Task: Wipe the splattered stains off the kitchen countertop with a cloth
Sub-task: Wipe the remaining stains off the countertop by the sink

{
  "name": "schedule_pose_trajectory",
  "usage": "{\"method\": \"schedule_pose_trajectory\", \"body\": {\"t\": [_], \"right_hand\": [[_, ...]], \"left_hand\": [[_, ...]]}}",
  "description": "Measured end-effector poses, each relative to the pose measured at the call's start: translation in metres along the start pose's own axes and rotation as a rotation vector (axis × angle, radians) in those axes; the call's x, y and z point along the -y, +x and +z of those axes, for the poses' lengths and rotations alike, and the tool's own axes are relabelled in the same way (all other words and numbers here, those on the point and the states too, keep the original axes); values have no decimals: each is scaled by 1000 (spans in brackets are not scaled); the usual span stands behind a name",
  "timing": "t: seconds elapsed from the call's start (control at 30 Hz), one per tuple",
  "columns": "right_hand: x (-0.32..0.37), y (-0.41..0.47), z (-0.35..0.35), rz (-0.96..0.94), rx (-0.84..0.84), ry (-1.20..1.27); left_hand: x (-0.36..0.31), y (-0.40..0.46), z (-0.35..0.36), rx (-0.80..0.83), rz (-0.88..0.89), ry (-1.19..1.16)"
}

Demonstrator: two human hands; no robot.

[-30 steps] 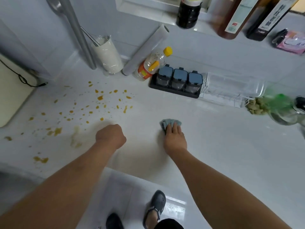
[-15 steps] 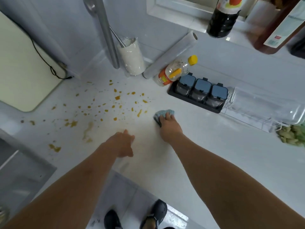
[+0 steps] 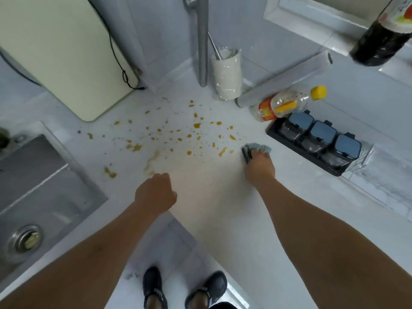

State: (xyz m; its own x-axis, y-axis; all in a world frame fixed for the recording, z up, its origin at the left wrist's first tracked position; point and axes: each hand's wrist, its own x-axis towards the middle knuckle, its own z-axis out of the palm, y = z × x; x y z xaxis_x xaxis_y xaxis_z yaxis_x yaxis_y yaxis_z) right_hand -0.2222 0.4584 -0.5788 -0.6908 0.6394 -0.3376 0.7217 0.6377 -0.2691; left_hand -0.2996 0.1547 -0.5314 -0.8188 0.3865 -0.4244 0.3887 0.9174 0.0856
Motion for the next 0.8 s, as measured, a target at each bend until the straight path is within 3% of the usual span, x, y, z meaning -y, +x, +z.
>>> {"method": "schedule_pose_trajectory", "body": {"t": [0.13,0.27,0.43,0.6,0.8], "right_hand": [[54,1,20,-129,22,-17],[94,-24,44,-308,45,-61],[65,-62,53,-523,-38,-208],[42,-49,26,-244,-100,-402],[80,-36,33,-6,24,10]], "left_hand": [[44,-13,8,23,-215,-4],[80,-14,6,9,-307,45],[112,-7,2,70,-409,8],[118,4,-3,139,-321,-1],[129,1,13,86,-264,80]]}}
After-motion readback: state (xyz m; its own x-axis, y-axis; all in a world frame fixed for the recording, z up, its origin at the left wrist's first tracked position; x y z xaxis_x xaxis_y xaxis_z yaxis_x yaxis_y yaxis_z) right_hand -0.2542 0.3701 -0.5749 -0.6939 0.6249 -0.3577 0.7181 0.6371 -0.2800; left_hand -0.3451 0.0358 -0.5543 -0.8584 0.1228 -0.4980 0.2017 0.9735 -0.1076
